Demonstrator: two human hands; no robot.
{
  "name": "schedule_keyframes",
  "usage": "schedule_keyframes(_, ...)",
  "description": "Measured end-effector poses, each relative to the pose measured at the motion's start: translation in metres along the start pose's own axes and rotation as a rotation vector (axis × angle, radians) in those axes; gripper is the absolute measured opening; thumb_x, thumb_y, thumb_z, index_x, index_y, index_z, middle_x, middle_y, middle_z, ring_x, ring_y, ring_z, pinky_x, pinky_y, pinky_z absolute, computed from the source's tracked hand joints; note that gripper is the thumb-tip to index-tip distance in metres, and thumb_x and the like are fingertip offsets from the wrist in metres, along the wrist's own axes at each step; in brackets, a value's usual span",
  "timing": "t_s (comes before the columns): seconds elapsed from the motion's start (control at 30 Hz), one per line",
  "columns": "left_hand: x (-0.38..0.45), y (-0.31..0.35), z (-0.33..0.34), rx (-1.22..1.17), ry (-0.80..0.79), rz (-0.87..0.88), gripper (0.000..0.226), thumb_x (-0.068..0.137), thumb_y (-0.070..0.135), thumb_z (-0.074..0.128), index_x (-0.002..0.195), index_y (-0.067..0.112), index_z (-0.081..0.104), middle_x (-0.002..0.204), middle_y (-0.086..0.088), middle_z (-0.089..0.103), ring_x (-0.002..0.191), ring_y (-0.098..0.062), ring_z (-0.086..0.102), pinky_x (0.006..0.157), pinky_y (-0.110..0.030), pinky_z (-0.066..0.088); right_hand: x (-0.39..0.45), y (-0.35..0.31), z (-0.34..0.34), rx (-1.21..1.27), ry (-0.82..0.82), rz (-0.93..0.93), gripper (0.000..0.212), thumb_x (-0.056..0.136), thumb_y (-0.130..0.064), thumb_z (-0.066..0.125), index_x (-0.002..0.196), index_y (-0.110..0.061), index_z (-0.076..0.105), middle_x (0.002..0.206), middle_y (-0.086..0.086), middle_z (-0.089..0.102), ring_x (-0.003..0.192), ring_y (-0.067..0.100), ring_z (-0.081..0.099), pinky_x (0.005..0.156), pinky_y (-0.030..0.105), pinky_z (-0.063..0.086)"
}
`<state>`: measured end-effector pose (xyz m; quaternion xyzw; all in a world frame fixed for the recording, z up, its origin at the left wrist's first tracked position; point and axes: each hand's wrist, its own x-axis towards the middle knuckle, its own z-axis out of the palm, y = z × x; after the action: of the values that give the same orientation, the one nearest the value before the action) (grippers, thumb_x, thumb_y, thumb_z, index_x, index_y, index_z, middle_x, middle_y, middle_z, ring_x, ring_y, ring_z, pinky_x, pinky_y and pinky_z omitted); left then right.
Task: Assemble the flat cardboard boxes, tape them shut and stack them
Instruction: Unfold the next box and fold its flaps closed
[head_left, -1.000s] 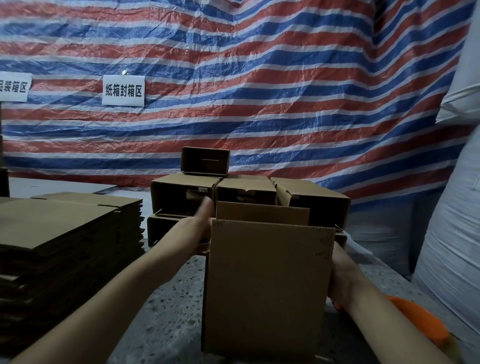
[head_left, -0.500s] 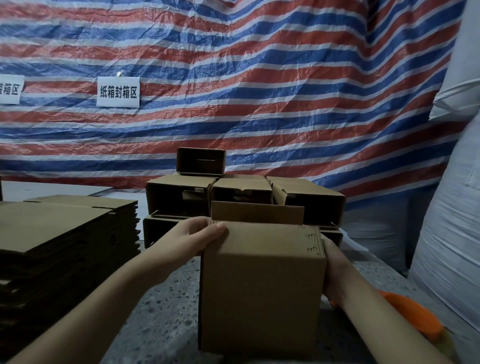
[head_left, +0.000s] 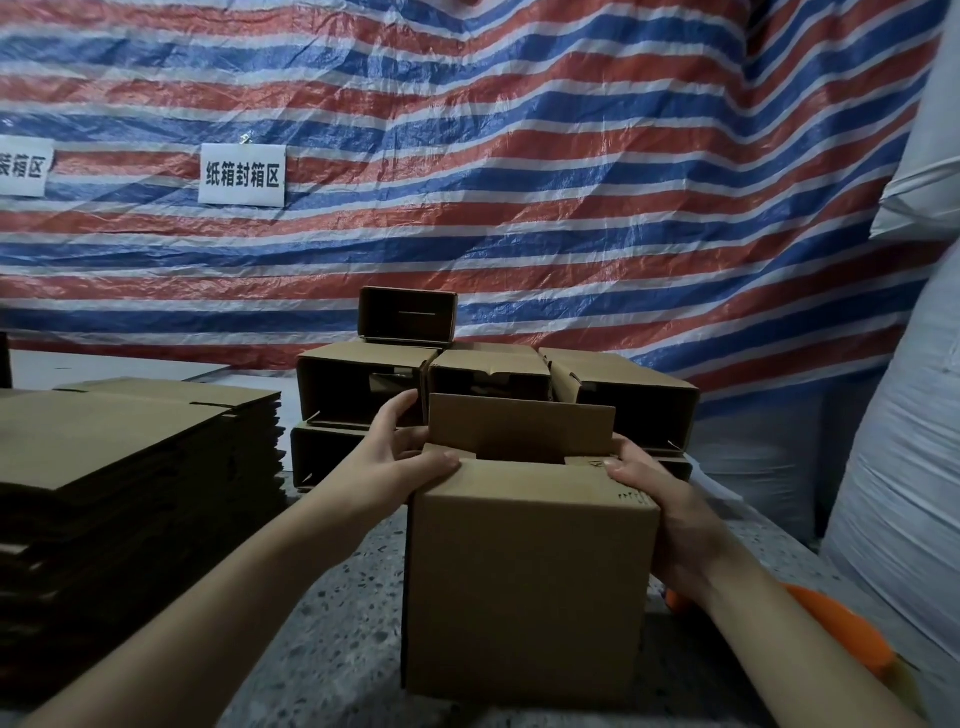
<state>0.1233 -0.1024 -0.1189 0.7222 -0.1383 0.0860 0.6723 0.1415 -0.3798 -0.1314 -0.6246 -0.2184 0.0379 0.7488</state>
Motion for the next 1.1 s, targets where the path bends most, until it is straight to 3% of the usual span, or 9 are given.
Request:
schedule_keyframes(0.07, -0.001, 0.000, 0.001, -0.013, -0.020, 0.003, 0.096, 0.073, 0.028, 0.077, 0.151, 0.040, 0.023, 0.119, 0.018, 0.051, 0.110, -0.010, 0.060, 0.079, -0.023, 0.051, -0.001, -0.001, -0.001, -0.007, -0.013, -0.009, 0.040, 0.077, -0.032, 0.067, 0.116, -0.040, 0.071, 0.119, 0.011, 0.072, 0.106, 0.030, 0.071, 0.076, 0.034, 0.060)
schedule_keyframes(0.17, -0.002, -0.001, 0.001, -0.005, -0.053, 0.025, 0.064, 0.084, 0.018, 0.072, 0.136, 0.043, 0.044, 0.129, 0.013, 0.055, 0.105, -0.008, 0.066, 0.076, -0.021, 0.055, -0.001, -0.002, 0.001, 0.010, -0.032, -0.022, 0.039, 0.077, -0.028, 0.067, 0.112, -0.047, 0.072, 0.117, 0.008, 0.073, 0.105, 0.030, 0.071, 0.076, 0.034, 0.061)
schedule_keyframes(0.33, -0.005, 0.000, 0.001, 0.002, -0.025, 0.016, 0.045, 0.075, 0.025, 0.075, 0.115, 0.034, 0.059, 0.118, 0.004, 0.065, 0.097, -0.008, 0.069, 0.076, -0.025, 0.055, -0.001, -0.004, -0.001, 0.069, -0.029, -0.019, 0.051, 0.072, -0.026, 0.074, 0.121, -0.035, 0.070, 0.118, 0.009, 0.072, 0.106, 0.031, 0.071, 0.077, 0.036, 0.061)
schedule_keyframes(0.5, -0.008, 0.005, 0.001, 0.122, 0.001, 0.005, 0.048, 0.060, 0.042, 0.075, 0.098, 0.016, 0.064, 0.119, 0.010, 0.067, 0.097, -0.004, 0.068, 0.081, -0.026, 0.050, -0.001, -0.001, -0.004, 0.022, 0.054, 0.016, 0.014, 0.085, -0.021, 0.066, 0.091, -0.019, 0.078, 0.127, 0.002, 0.069, 0.111, 0.025, 0.069, 0.086, 0.039, 0.057)
schedule_keyframes(0.77, -0.003, 0.010, -0.003, 0.293, -0.043, -0.027, 0.018, 0.087, 0.027, 0.071, 0.099, 0.017, 0.063, 0.125, 0.014, 0.062, 0.101, -0.001, 0.064, 0.079, -0.021, 0.049, 0.000, -0.001, -0.001, -0.061, 0.060, -0.010, 0.014, 0.076, -0.025, 0.070, 0.087, -0.016, 0.075, 0.119, 0.004, 0.071, 0.111, 0.025, 0.068, 0.086, 0.035, 0.054)
schedule_keyframes(0.87, -0.005, 0.019, -0.002, 0.391, -0.037, -0.027, 0.014, 0.089, 0.026, 0.069, 0.100, 0.019, 0.063, 0.134, 0.011, 0.057, 0.116, -0.008, 0.057, 0.094, -0.031, 0.051, 0.001, -0.001, -0.001, -0.075, 0.064, -0.004, 0.014, 0.076, -0.024, 0.073, 0.087, -0.015, 0.074, 0.123, 0.008, 0.069, 0.113, 0.029, 0.066, 0.087, 0.037, 0.052)
schedule_keyframes(0.93, -0.010, 0.027, 0.001, 0.590, 0.001, 0.055, 0.011, 0.091, 0.033, 0.065, 0.101, 0.028, 0.064, 0.139, 0.014, 0.052, 0.124, -0.006, 0.048, 0.096, -0.026, 0.045, 0.001, 0.000, -0.001, -0.083, 0.074, 0.003, 0.022, 0.073, -0.026, 0.069, 0.089, -0.012, 0.072, 0.126, 0.010, 0.067, 0.115, 0.032, 0.064, 0.088, 0.039, 0.052)
schedule_keyframes(1.0, -0.020, 0.035, 0.010, 0.799, 0.043, 0.208, 0.021, 0.094, 0.045, 0.056, 0.113, 0.037, 0.061, 0.143, 0.018, 0.047, 0.126, 0.001, 0.039, 0.097, -0.019, 0.035, 0.002, 0.000, -0.002, -0.095, 0.073, 0.008, 0.025, 0.072, -0.026, 0.069, 0.091, -0.010, 0.070, 0.126, 0.011, 0.066, 0.115, 0.033, 0.064, 0.087, 0.039, 0.052)
schedule_keyframes(1.1, -0.036, 0.039, 0.035, 1.070, 0.005, 0.403, 0.064, 0.088, 0.067, 0.025, 0.144, 0.039, 0.040, 0.152, 0.021, 0.035, 0.139, 0.001, 0.025, 0.118, -0.028, 0.017, 0.003, -0.001, -0.002, -0.104, 0.068, 0.008, 0.029, 0.068, -0.028, 0.072, 0.091, -0.011, 0.070, 0.127, 0.010, 0.066, 0.113, 0.031, 0.065, 0.085, 0.038, 0.053)
